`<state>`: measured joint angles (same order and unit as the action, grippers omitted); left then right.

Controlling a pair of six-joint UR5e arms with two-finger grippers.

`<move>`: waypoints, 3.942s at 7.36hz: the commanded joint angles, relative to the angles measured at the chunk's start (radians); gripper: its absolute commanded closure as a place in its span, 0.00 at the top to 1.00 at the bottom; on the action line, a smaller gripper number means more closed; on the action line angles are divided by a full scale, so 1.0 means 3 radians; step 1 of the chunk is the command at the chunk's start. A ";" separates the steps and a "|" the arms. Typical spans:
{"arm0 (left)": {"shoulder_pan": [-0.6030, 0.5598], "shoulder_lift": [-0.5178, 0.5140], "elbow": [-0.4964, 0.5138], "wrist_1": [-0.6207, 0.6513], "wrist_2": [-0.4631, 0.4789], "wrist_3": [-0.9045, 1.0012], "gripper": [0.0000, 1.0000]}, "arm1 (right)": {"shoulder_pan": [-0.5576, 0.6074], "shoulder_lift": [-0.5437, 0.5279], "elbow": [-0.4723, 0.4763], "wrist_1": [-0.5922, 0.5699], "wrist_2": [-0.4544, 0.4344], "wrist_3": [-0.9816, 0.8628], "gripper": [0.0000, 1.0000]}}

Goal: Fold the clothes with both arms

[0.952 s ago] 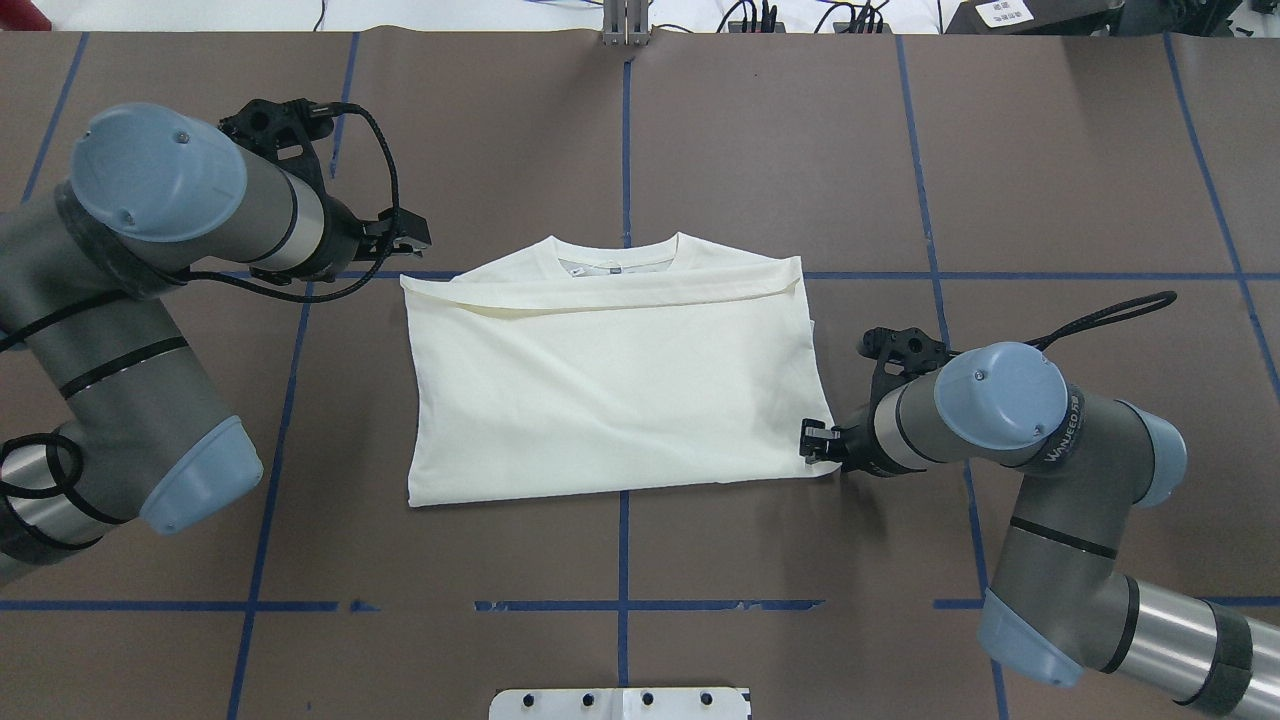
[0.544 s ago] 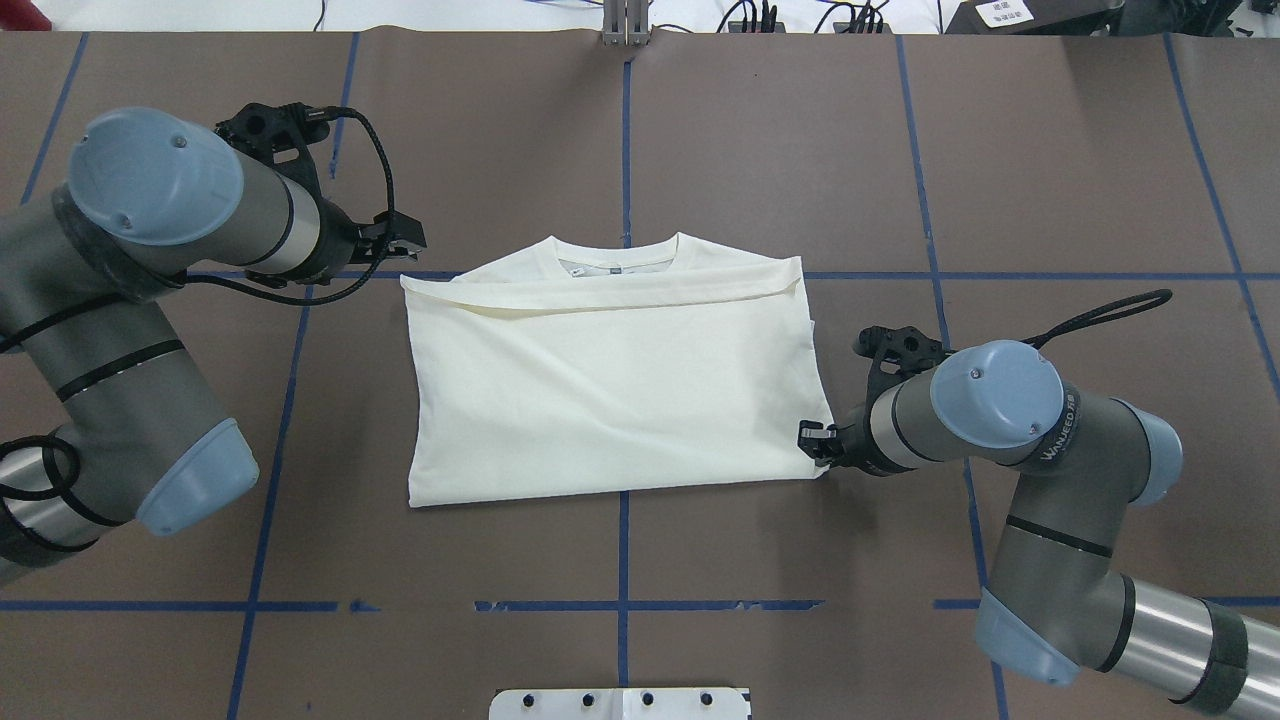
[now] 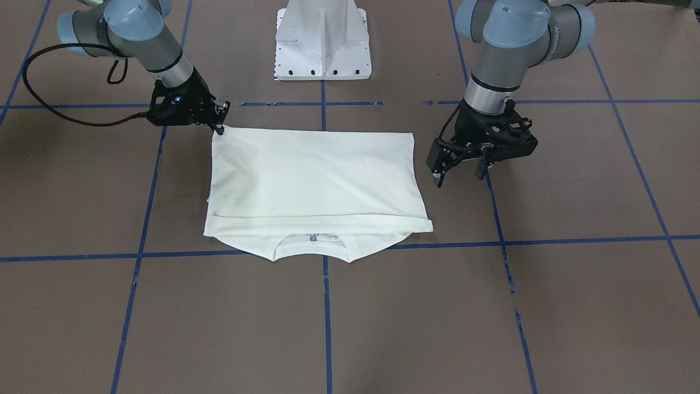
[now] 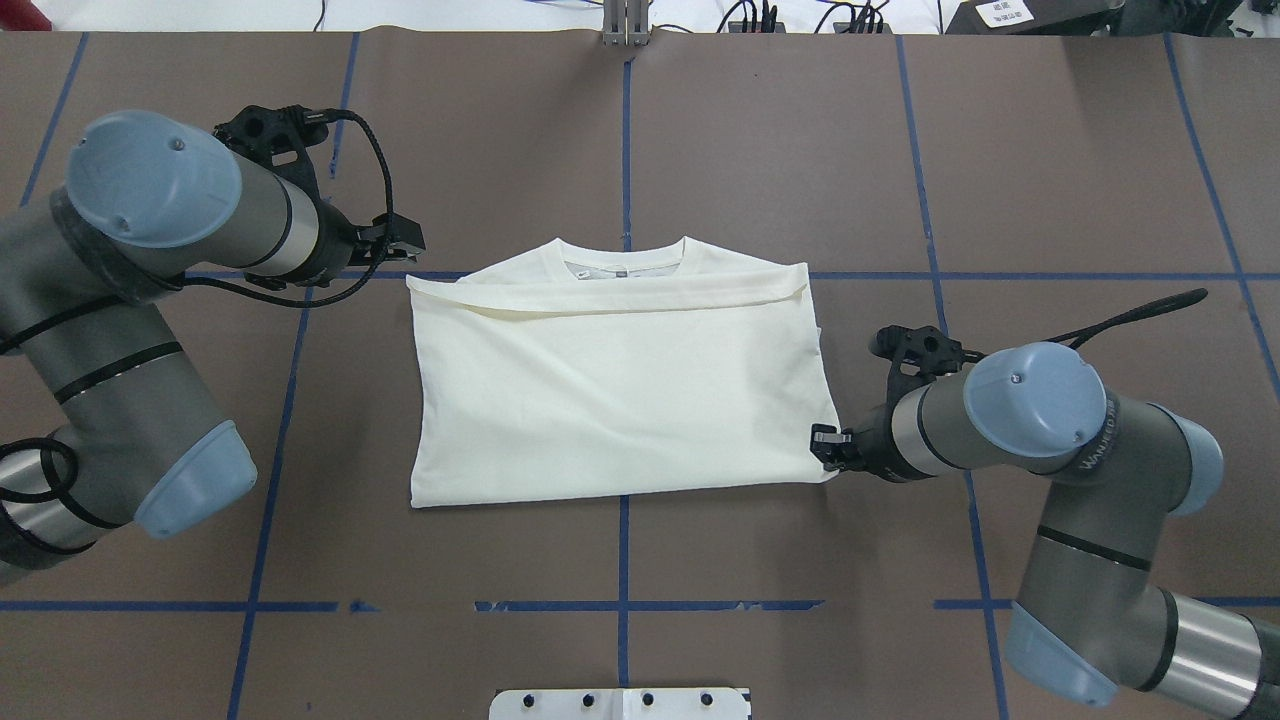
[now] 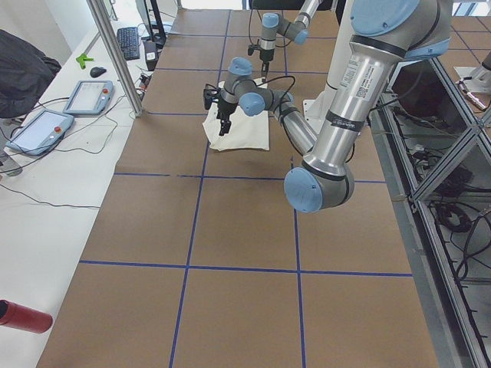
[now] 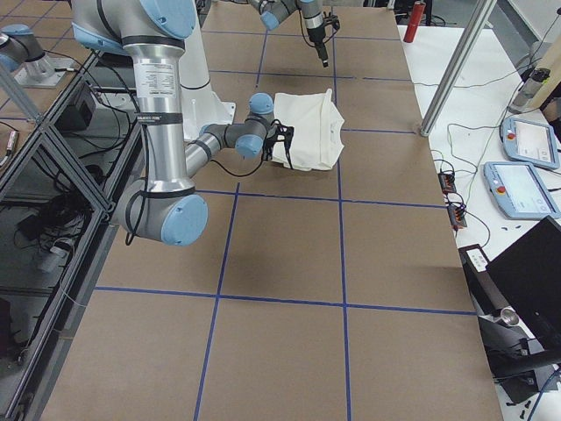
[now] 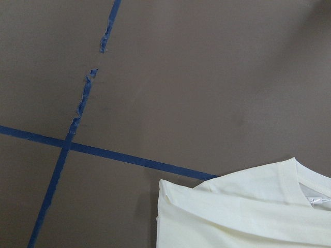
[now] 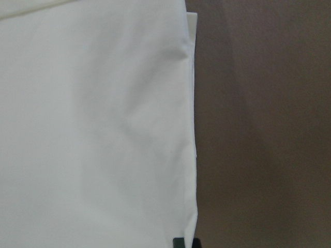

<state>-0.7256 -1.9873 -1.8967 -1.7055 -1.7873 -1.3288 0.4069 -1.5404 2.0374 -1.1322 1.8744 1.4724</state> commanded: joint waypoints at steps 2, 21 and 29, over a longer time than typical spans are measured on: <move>0.0010 -0.0002 -0.0003 0.0004 0.0001 -0.0019 1.00 | -0.0954 -0.0759 0.0601 0.0011 -0.0157 0.0092 0.00; 0.1585 -0.0135 0.0140 0.0019 0.0251 -0.2351 0.72 | -0.0145 -0.0229 0.0705 0.0031 -0.0593 0.0262 1.00; 0.1570 -0.0161 0.0130 0.0024 0.0231 -0.2300 0.00 | -0.0134 -0.0239 0.0705 0.0031 -0.0588 0.0262 1.00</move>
<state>-0.2515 -2.0323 -1.8477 -1.6993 -1.7150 -2.0211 0.3660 -1.6111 2.2488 -1.1229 1.6981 1.5509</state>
